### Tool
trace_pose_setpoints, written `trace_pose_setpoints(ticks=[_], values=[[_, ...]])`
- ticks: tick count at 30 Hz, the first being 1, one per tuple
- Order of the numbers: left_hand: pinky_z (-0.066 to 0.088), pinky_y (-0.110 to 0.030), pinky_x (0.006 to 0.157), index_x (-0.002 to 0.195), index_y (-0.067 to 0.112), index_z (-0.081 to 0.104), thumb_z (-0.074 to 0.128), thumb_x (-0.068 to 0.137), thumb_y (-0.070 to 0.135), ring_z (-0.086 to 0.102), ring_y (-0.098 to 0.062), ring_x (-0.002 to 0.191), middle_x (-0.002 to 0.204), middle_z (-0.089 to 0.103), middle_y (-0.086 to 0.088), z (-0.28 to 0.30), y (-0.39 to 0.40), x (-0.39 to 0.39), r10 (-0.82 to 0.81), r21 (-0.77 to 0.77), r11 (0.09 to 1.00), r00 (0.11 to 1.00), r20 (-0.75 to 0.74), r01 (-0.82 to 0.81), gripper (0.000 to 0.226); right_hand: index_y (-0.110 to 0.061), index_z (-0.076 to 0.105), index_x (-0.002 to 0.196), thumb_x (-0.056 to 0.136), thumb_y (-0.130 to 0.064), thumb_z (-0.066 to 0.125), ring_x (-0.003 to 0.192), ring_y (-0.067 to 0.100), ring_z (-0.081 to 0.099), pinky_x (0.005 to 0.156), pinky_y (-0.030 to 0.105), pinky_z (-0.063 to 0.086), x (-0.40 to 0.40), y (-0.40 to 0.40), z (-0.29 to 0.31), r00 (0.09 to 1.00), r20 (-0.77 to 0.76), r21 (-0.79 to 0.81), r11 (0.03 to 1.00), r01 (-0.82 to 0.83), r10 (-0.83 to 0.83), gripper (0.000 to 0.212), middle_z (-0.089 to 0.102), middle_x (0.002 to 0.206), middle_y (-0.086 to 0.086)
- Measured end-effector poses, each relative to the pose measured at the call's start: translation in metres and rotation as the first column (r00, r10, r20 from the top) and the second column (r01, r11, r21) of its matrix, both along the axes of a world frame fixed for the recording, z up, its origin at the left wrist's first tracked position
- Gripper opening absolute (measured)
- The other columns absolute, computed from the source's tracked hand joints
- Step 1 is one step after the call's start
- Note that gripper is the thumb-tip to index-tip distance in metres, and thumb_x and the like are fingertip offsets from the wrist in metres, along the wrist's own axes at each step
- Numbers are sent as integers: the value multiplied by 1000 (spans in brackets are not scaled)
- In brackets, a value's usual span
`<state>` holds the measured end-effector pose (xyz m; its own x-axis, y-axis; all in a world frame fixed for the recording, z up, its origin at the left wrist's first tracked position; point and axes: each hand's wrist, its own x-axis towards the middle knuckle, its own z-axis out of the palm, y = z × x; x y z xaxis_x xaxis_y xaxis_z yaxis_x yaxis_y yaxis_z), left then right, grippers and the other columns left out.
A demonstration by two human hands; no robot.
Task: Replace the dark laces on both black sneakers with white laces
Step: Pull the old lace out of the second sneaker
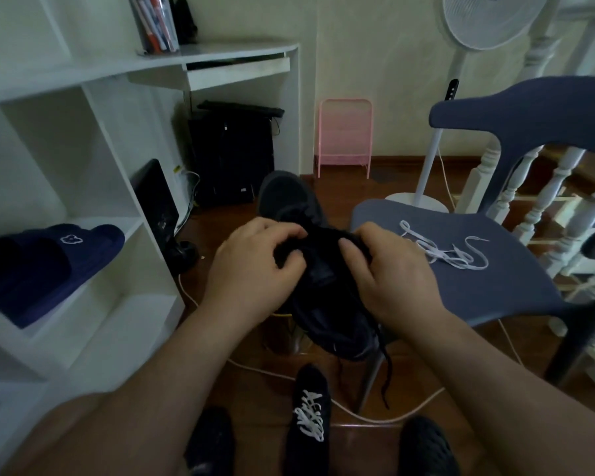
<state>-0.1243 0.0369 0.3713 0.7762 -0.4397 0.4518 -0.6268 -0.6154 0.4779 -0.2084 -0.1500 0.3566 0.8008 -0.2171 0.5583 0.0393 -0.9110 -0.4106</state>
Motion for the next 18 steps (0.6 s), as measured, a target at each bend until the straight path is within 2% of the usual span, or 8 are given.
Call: trace_pose_setpoints(ticks=[3, 6, 10, 12, 13, 15, 16, 18], values=[[59, -41, 83, 119, 44, 67, 60, 90, 49, 63, -10, 96, 108, 63, 19, -2, 0, 0, 118, 187, 976, 992, -43, -108, 30, -19, 54, 91, 103, -48, 41, 72, 27, 56, 58, 42, 43, -1, 6, -3, 999, -43, -107, 994, -10, 6, 34, 53, 78, -4], [59, -35, 67, 104, 38, 68, 65, 90, 46, 64, -10, 80, 90, 67, 16, -4, -3, 0, 177, 208, 965, 982, -60, -161, 17, -20, 56, 95, 102, -50, 38, 77, 28, 59, 61, 43, 47, -1, 10, -6, 996, -84, -126, 992, -12, 1, 36, 58, 84, -4], [53, -33, 58, 93, 35, 68, 64, 96, 42, 61, -10, 70, 78, 64, 13, -9, 0, 6, 131, 104, 986, 991, 0, -130, 9, -19, 50, 88, 104, -48, 40, 70, 25, 52, 59, 40, 39, 1, 7, -7, 996, -85, -50, 999, 18, -22, 34, 48, 73, -7], [52, -32, 59, 93, 34, 66, 63, 98, 35, 63, -10, 73, 81, 64, 11, -10, -3, 6, 91, -88, 991, 989, -119, -102, 6, -20, 47, 84, 105, -46, 43, 65, 22, 48, 57, 40, 36, 1, 3, -4, 998, -63, 10, 999, 30, -29, 34, 46, 70, -7], [52, -30, 59, 94, 32, 66, 61, 100, 30, 64, -10, 72, 82, 66, 10, -10, -6, 7, 41, -289, 949, 960, -277, -123, 8, -23, 45, 82, 105, -45, 45, 64, 18, 46, 57, 40, 34, 0, 1, -2, 998, -54, 61, 998, 35, -32, 32, 46, 69, -7], [46, -26, 53, 91, 22, 66, 53, 102, 17, 59, -10, 62, 75, 64, 7, -3, -13, 3, -254, -682, 652, 753, -607, -330, 18, -31, 40, 77, 106, -42, 48, 61, 10, 43, 57, 38, 27, 0, -2, 0, 999, -44, 172, 985, 28, -21, 32, 45, 66, -10], [42, -25, 52, 87, 17, 64, 50, 100, 12, 51, -10, 57, 70, 58, 6, 1, -14, 1, -412, -755, 508, 652, -636, -415, 20, -32, 38, 77, 106, -41, 49, 61, 9, 43, 57, 37, 25, 0, -2, 1, 999, -35, 191, 981, 18, -12, 33, 44, 65, -10], [38, -24, 52, 81, 15, 57, 45, 89, 8, 43, -8, 52, 61, 47, 6, 6, -11, -1, -506, -791, 484, 618, -602, -375, 16, -29, 40, 80, 106, -40, 49, 61, 11, 41, 57, 36, 25, -2, -1, 2, 1000, -20, 166, 986, 6, -2, 30, 44, 65, -10]])
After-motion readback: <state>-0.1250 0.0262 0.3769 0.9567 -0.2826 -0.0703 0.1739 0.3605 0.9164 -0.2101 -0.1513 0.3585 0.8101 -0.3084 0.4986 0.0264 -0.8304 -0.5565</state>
